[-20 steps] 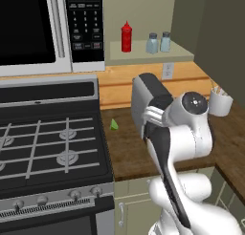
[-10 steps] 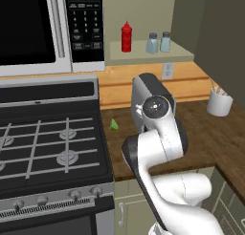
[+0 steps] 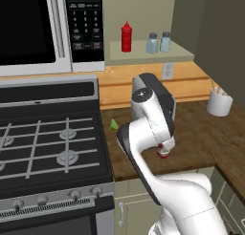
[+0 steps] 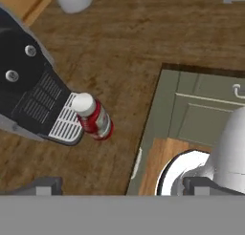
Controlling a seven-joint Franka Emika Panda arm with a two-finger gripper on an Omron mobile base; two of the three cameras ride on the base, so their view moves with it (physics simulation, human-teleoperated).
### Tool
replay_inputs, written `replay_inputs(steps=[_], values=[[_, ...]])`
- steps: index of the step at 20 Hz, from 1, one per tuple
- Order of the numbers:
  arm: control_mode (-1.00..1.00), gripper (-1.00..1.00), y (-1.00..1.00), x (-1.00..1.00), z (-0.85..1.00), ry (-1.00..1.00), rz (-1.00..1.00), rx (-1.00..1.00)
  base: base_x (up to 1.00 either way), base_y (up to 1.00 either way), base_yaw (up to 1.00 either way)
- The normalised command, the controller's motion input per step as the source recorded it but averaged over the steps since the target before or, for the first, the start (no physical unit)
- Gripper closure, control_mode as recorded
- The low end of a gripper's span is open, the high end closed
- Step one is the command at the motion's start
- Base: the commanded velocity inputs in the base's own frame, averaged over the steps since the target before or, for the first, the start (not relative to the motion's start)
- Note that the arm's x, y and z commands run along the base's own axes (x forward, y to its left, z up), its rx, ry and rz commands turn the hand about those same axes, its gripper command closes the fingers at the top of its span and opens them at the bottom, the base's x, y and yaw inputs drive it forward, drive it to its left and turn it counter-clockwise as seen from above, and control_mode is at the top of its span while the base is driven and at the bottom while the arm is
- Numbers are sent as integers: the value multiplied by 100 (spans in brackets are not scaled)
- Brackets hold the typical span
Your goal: Put the shaker and condiment bottle from the counter next to their counterparts in the cabinet.
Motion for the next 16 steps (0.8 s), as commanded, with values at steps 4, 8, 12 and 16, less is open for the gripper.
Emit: replay_inputs(steps=[4,8,12,16], values=[[-100,-100,-12,48,-40,19,0,3,0,0,0],[-100,-100,0,3,-38,6,4,-4,0,0,0],[-100,-100,0,0,-36,0,0,-14,0,0,0],[-100,-100,0,5,-11,0,-6,-3,0,0,0]])
